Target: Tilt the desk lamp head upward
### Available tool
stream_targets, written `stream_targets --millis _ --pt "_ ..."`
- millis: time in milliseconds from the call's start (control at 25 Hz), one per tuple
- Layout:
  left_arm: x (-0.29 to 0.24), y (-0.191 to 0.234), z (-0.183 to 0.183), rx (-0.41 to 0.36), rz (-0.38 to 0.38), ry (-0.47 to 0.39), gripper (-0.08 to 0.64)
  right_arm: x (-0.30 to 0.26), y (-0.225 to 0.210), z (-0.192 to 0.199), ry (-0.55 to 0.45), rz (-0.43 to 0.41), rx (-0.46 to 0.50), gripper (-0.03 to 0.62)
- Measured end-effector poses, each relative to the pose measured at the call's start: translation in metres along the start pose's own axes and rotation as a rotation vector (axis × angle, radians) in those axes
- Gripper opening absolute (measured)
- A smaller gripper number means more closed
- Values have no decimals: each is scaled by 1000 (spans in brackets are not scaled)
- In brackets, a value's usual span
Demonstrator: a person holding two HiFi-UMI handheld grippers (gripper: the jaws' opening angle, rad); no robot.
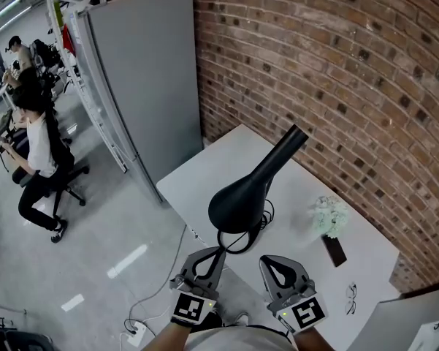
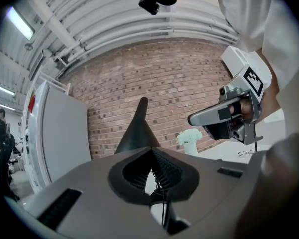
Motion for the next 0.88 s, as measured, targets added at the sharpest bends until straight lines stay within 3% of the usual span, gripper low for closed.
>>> stream_targets --millis 120,280,680,880 --pt "-13 3 16 -35 18 30 6 -4 -8 -2 7 27 3 17" --pt "-22 9 41 -15 31 54 6 -9 -10 -5 9 67 -8 17" --pt "-52 22 57 -9 86 2 6 -25 -10 0 27 160 -34 17" --pt "-65 31 61 -3 115 -25 6 -31 -9 -2 48 182 1 17"
Point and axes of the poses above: the fingertips, and each gripper's own axes: x backward along the fingers, y to its left, z out of its underside, the point moved 9 cm from there along x, backward along the fingers, and after that the axes turned 1 degree about y, right-handed, at the moved point
